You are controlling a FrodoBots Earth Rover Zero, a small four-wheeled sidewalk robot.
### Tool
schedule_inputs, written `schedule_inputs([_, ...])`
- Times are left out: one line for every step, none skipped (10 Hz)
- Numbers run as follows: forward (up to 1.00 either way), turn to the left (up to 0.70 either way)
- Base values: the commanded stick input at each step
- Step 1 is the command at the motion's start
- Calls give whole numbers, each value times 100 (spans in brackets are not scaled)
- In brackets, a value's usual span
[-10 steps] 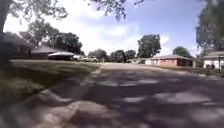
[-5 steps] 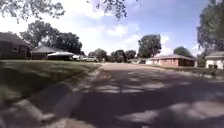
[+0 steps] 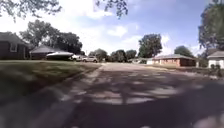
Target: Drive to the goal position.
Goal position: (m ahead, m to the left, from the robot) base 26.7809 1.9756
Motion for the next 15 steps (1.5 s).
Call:
schedule_inputs([100, 0])
schedule_inputs([100, 0])
schedule_inputs([100, 0])
schedule_inputs([100, 0])
schedule_inputs([100, 0])
schedule_inputs([100, 0])
schedule_inputs([100, 0])
schedule_inputs([100, 0])
schedule_inputs([100, 0])
schedule_inputs([100, 0])
schedule_inputs([100, 0])
schedule_inputs([100, 0])
schedule_inputs([100, -6])
schedule_inputs([100, -21])
schedule_inputs([100, -34])
